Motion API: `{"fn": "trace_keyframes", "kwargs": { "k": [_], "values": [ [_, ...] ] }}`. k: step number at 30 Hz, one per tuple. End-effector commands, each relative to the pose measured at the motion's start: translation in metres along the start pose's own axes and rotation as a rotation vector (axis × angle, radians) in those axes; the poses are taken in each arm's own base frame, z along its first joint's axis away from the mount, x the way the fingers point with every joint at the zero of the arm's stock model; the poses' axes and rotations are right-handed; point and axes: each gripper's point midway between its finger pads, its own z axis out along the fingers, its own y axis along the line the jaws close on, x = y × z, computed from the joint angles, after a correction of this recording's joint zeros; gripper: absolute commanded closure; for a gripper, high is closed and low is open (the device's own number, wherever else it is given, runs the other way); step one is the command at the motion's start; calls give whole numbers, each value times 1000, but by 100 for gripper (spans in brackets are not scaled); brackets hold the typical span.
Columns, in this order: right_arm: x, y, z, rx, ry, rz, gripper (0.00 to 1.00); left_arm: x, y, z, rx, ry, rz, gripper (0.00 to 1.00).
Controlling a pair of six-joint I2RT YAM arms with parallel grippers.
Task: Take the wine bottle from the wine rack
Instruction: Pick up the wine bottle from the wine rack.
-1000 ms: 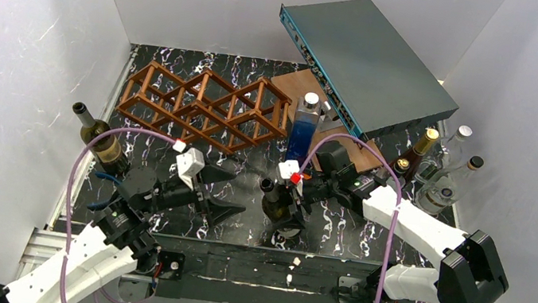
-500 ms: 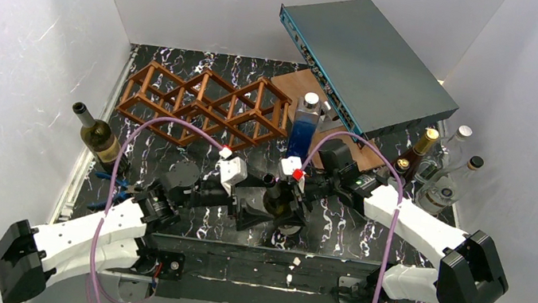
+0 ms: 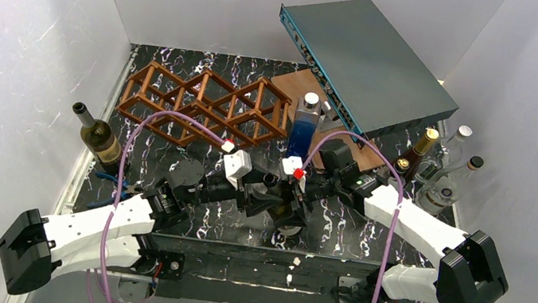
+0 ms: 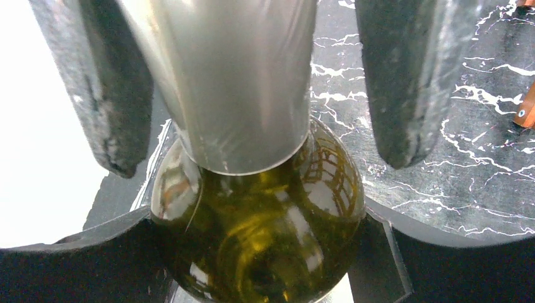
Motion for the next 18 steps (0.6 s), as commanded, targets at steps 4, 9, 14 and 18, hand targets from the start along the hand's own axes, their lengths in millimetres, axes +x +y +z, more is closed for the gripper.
{"fn": "trace_keyframes", "kwargs": {
  "k": [4, 9, 14, 18],
  "values": [
    [-23, -2, -1, -17, -76, -71, 81, -29, -2, 12, 9, -71, 10, 67],
    [-24, -5, -3, -2, -77, -55, 60, -35, -1, 11, -5, -87, 7, 100],
    [-28, -9, -6, 24, -75, -31, 26, -43, 5, -3, -67, -109, 33, 100],
    [-30, -10, -9, 33, -72, -24, 2, -48, 9, -12, -105, -88, 55, 100]
  ]
}}
